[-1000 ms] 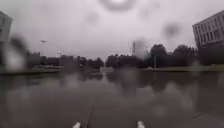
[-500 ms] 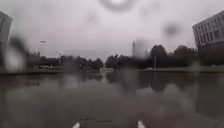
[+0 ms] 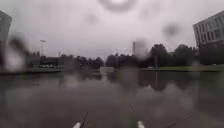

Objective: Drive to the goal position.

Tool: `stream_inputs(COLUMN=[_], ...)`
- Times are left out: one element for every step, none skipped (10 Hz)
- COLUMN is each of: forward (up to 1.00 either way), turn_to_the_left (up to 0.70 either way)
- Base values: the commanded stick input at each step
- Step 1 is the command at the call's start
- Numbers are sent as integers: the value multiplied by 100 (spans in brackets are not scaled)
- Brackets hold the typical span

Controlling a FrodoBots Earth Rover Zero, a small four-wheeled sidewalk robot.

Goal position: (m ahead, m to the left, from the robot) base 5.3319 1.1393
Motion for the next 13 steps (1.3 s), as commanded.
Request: stream_inputs(forward=[70, 70, 70, 70, 70, 70, 70, 70, 70, 70, 70, 70, 70], turn_to_the_left=[1, 1, 1, 1, 1, 1, 1, 1, 1, 1, 1, 1, 1])
